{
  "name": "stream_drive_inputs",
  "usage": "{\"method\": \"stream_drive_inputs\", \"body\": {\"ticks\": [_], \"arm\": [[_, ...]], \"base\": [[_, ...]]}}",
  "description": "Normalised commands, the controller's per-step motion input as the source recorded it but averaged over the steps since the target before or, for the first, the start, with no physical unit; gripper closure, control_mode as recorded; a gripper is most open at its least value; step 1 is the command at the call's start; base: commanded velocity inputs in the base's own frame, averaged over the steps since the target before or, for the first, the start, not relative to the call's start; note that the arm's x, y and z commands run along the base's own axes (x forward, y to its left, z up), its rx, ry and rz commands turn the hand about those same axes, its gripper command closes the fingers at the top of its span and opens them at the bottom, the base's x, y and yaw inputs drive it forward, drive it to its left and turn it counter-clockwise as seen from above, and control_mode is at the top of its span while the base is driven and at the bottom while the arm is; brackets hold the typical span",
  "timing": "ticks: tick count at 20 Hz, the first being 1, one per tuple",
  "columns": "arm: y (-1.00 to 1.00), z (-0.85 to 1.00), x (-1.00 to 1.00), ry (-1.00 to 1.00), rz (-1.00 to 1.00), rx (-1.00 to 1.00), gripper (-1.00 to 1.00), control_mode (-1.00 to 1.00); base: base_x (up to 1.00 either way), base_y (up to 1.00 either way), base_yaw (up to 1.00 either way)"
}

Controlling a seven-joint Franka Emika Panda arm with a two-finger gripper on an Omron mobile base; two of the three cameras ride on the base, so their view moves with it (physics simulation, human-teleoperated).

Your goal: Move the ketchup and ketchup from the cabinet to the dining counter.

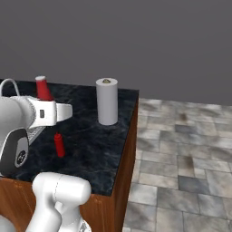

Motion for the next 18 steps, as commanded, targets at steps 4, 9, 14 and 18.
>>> {"method": "stream_drive_inputs", "body": {"ticks": [4, 9, 14, 18], "arm": [[-0.12, -0.46, 0.4, 0.14, 0.07, 0.0, 1.0, -1.0], [-0.19, -0.45, 0.24, 0.02, 0.06, 0.0, 1.0, -1.0], [-0.27, -0.56, 0.12, -0.01, 0.07, 0.0, 1.0, -1.0], [-0.04, -0.64, 0.23, 0.0, 0.06, -0.01, 1.0, -1.0]], "base": [[0.0, 0.0, 0.0], [0.0, 0.0, 0.0], [0.0, 0.0, 0.0], [0.0, 0.0, 0.0]]}}
